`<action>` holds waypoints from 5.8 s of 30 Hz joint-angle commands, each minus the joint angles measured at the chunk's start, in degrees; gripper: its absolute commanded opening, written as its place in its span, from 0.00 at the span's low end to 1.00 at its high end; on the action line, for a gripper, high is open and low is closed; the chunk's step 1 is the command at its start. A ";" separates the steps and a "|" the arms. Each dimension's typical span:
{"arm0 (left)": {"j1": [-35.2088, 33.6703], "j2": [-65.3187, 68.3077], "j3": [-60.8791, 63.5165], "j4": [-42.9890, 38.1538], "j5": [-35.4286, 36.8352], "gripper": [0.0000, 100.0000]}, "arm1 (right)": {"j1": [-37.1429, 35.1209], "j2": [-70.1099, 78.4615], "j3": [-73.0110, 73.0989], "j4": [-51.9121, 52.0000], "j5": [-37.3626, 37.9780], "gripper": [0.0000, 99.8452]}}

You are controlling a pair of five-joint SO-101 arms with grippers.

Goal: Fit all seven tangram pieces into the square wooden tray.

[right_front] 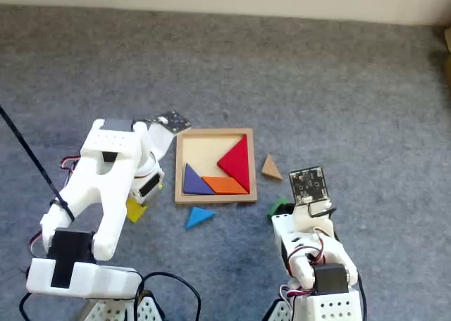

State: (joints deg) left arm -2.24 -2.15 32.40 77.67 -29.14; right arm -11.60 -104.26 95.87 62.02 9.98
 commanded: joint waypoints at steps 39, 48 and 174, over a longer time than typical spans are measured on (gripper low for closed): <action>16.40 8.66 -37.76 16.18 9.32 0.01 | 0.57 -0.31 8.66 0.22 0.18 0.03; 17.27 30.64 -62.37 17.85 12.48 0.01 | 0.57 -0.31 8.66 0.22 0.26 0.03; 2.59 56.40 -95.34 14.33 19.08 0.27 | 0.57 -0.31 8.66 0.13 0.18 0.03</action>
State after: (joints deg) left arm -0.31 52.88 -60.44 92.97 -10.77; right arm -11.60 -104.26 95.87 62.02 9.98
